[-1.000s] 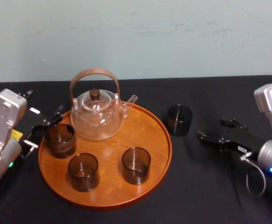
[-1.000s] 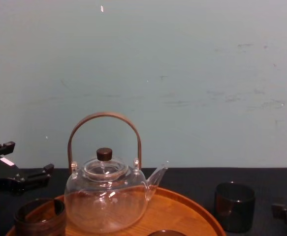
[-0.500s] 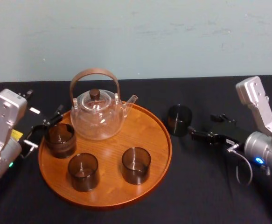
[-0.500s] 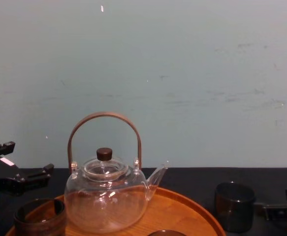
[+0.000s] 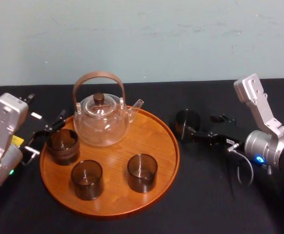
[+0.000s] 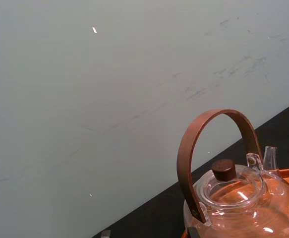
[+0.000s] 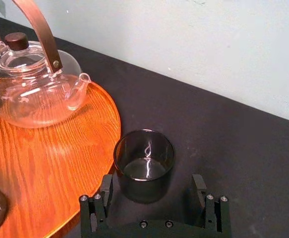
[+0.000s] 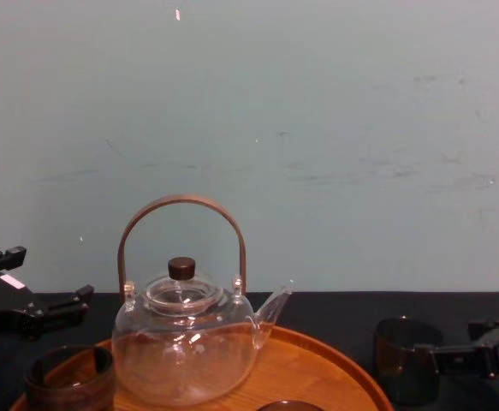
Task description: Pick up the glass from the table and place it on the tray.
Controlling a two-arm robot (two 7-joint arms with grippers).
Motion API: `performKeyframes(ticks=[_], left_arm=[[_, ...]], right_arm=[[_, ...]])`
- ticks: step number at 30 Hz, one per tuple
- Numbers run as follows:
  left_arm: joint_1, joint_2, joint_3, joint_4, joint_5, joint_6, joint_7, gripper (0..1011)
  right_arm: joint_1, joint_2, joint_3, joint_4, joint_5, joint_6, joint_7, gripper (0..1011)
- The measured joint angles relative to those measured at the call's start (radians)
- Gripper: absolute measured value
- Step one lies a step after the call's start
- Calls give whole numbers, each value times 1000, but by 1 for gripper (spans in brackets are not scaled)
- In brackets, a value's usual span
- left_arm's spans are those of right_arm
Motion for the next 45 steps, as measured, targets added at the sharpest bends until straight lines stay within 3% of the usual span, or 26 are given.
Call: performKeyframes(ticks=[45], left_arm=[[0, 0, 0, 0, 0, 0, 0, 1001]], right_arm=[[137, -113, -43, 188, -59, 22, 41, 1002]])
